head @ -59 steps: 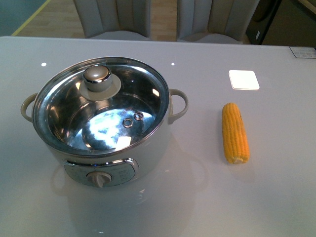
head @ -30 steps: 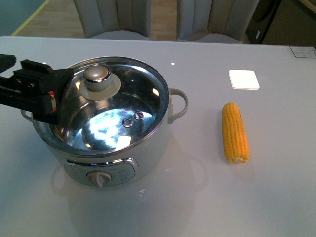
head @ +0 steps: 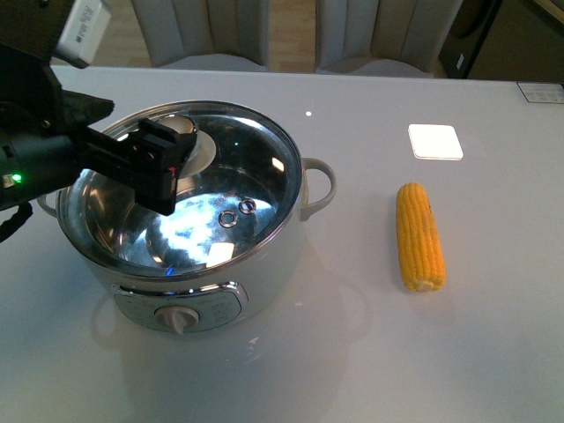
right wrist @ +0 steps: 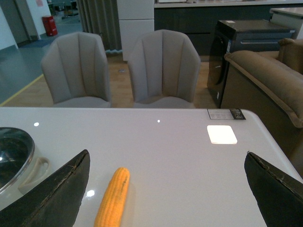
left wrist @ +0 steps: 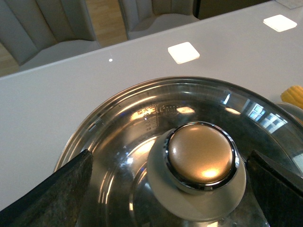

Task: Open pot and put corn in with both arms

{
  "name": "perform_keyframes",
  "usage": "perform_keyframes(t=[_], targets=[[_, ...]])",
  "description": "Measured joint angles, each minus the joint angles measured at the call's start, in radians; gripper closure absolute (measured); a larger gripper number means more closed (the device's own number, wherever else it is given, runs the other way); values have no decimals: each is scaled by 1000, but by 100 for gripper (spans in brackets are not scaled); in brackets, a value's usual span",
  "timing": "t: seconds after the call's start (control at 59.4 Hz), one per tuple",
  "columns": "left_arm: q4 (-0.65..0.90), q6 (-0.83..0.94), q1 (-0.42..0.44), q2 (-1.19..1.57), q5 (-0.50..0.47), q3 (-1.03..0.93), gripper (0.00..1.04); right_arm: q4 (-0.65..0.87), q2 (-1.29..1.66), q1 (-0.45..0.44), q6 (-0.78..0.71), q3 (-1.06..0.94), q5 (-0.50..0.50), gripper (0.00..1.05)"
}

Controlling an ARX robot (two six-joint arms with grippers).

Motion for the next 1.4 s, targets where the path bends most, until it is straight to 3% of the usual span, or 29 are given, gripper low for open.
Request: perform_keyframes(t=[1.027, 1.145, 1.263, 1.364, 1.398], targets=[[-14, -53, -77, 134, -81, 118, 8, 0, 0, 0, 0, 0, 0, 9], [-7, -60, -77, 137, -87, 116, 18, 0, 0, 0, 0, 0, 0, 9], [2, -70, -78, 137, -100, 113, 43, 0, 0, 0, 0, 0, 0, 9], [6, -87, -76, 137, -109, 113, 59, 0, 0, 0, 0, 0, 0, 9], [6, -86, -77, 137, -112, 113, 60, 0, 0, 0, 0, 0, 0, 9]])
